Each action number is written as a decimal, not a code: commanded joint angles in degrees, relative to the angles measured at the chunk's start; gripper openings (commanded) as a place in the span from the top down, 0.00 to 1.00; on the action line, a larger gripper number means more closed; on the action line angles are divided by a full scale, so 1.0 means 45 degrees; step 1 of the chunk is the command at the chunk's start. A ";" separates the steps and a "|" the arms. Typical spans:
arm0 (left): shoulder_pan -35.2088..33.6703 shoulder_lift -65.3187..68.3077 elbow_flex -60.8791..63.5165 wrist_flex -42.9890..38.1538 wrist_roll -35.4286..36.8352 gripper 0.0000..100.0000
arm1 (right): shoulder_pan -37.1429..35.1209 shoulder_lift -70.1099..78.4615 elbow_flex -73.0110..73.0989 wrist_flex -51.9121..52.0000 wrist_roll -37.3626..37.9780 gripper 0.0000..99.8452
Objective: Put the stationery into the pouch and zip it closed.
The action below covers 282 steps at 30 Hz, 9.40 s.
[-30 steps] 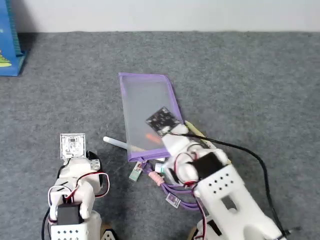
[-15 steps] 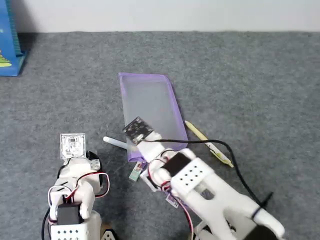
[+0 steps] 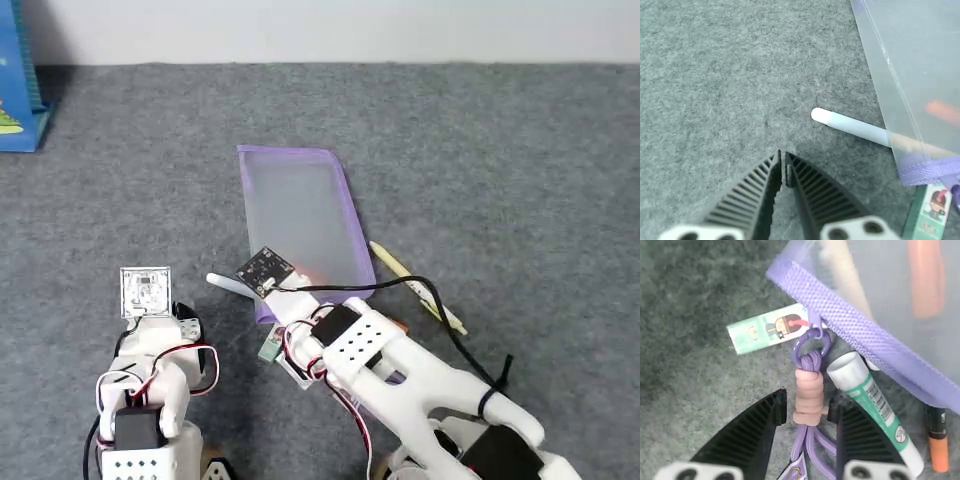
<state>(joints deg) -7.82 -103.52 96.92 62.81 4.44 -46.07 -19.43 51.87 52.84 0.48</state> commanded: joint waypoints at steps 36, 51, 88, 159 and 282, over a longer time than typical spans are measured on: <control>-0.0059 -0.0098 -0.0107 -0.0117 -0.0039 0.99 | -0.0088 0.0615 -0.0957 0.0869 0.0254 0.99; -0.0059 -0.0098 -0.0107 -0.0117 -0.0039 0.99 | -0.0088 -0.6379 -0.0371 0.1924 0.0352 0.99; 0.2032 -0.0156 -0.0987 0.1836 -0.1582 0.99 | -0.0029 -0.6769 0.0391 0.2061 0.0352 0.99; 0.4239 -0.0156 -0.1924 0.0508 0.0918 0.95 | 0.0029 -1.1360 0.0586 0.4034 0.0821 0.99; 0.0371 -0.0117 -0.4464 0.0527 0.2422 0.99 | 0.7590 -1.4076 -0.0293 0.4816 0.1719 0.79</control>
<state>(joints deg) -5.89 -103.52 85.49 61.14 14.46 -13.54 -83.78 50.37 77.01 7.25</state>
